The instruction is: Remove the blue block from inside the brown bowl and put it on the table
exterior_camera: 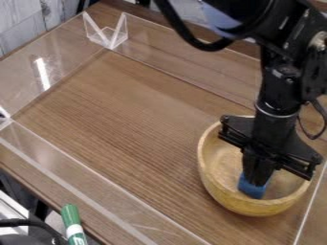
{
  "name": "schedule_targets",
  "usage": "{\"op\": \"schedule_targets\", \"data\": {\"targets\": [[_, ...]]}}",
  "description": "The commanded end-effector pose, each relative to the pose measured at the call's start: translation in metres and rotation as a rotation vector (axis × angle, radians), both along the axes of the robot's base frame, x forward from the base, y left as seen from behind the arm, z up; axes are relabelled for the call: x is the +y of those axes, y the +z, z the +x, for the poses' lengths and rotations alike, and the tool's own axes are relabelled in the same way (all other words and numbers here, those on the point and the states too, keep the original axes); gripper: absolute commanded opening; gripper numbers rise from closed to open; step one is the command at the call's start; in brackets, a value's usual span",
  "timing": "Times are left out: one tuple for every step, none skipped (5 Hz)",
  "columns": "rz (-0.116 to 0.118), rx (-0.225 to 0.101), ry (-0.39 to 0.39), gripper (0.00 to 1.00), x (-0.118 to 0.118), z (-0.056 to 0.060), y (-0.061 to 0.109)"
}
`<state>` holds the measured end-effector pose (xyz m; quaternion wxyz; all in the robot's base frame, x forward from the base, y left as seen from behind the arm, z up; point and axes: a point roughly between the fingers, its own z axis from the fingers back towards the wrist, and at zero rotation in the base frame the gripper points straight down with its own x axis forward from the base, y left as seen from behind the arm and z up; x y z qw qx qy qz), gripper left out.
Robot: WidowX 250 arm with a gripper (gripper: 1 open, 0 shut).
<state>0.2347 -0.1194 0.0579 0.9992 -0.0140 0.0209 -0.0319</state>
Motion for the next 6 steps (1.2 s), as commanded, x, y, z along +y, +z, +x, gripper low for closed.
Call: {"op": "schedule_targets", "data": {"targets": [[-0.027,-0.055,0.01,0.0,0.002,0.006,0.021],[-0.028,-0.055,0.01,0.0,0.004,0.005,0.026],[-0.029,-0.056,0.01,0.0,0.005,0.005,0.029],[-0.029,-0.057,0.009,0.0,0.007,0.004,0.032],[-0.029,-0.057,0.008,0.0,0.009,0.003,0.035],[-0.029,-0.058,0.008,0.0,0.011,0.002,0.038]]}}
